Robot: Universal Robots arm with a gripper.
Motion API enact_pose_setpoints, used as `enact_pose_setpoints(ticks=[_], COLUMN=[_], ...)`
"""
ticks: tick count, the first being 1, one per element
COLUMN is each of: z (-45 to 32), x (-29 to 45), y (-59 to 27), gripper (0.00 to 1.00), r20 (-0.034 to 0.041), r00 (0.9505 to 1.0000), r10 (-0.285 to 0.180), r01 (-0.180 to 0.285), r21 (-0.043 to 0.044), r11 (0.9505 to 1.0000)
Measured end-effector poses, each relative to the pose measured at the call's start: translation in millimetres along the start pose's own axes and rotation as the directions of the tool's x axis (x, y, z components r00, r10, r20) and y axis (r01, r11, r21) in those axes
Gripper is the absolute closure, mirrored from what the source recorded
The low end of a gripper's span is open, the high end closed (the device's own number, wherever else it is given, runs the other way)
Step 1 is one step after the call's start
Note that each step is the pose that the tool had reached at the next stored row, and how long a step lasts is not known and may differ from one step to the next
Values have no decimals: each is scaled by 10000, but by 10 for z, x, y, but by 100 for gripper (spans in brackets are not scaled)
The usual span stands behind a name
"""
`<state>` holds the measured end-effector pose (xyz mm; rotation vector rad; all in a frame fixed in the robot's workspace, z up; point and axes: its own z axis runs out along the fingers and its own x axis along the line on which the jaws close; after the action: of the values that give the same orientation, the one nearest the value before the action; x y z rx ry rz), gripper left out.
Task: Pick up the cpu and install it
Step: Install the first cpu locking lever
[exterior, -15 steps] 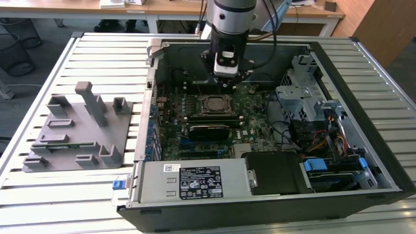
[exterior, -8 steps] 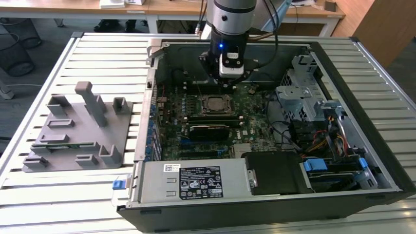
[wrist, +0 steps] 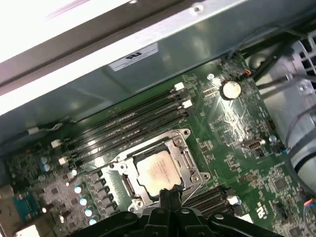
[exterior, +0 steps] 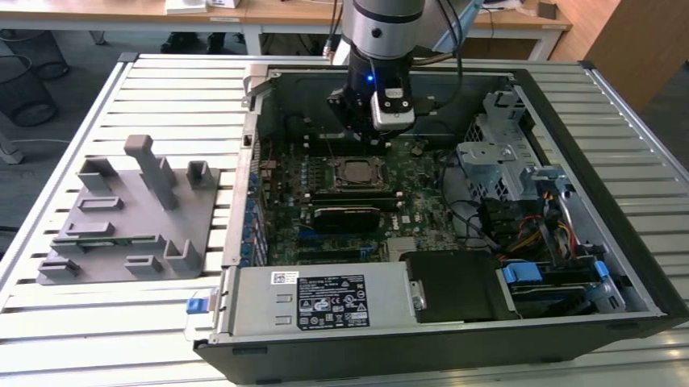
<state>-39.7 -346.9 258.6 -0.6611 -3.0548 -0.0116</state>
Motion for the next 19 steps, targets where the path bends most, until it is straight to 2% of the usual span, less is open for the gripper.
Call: enact_pose_setpoints(ticks=[4,9,12,18,19], z=[5,10,11,14,14], x=[0,0,0,0,1], y=[0,0,0,0,-1], gripper=[89,89,89,89,89], r20=[-3,-8,-13,-21,-22], r00=[9973,9867,9762,9479,9448], r10=[-734,-1627,-2168,-3187,-3278], r01=[734,1627,2168,3187,3278], r21=[13,27,36,52,54], r11=[9973,9867,9762,9478,9447])
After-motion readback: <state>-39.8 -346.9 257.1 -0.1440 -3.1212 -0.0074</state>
